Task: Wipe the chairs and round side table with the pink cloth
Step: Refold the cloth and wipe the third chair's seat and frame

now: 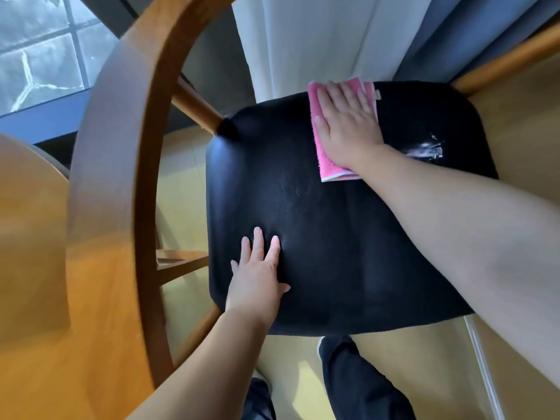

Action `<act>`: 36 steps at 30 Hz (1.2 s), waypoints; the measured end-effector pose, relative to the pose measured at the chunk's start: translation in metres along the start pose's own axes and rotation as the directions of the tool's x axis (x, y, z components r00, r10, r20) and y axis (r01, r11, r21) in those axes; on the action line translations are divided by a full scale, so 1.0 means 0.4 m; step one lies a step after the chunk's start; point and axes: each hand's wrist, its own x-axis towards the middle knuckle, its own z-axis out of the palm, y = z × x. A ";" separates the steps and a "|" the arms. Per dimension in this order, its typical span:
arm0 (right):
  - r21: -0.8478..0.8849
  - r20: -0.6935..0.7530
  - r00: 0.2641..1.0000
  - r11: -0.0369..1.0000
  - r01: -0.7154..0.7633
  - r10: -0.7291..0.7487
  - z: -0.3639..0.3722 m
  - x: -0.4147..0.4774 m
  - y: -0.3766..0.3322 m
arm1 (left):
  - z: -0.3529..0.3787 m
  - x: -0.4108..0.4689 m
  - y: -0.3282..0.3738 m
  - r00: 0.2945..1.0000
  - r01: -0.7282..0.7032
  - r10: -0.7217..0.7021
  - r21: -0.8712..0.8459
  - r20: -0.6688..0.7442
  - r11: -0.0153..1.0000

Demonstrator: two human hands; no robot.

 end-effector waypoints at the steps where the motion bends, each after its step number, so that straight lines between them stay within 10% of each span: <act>1: 0.005 0.009 1.000 1.000 -0.022 0.022 0.006 -0.029 0.003 | -0.001 0.000 0.001 1.000 0.001 -0.001 0.002 0.004 1.000; 21: 0.040 0.092 0.990 0.993 -0.107 0.103 0.177 -0.714 -0.036 | -0.014 -0.010 0.016 0.999 0.007 -0.001 0.139 -0.042 0.990; 25: 0.038 0.073 0.996 0.998 -0.057 0.054 0.163 -0.693 -0.021 | -0.028 -0.007 0.051 0.978 -0.139 0.172 0.248 -0.119 0.959; 36: -0.035 0.045 0.999 0.999 -0.017 0.019 0.051 -0.220 0.060 | -0.029 0.053 0.104 0.998 -0.022 0.003 0.271 0.070 0.962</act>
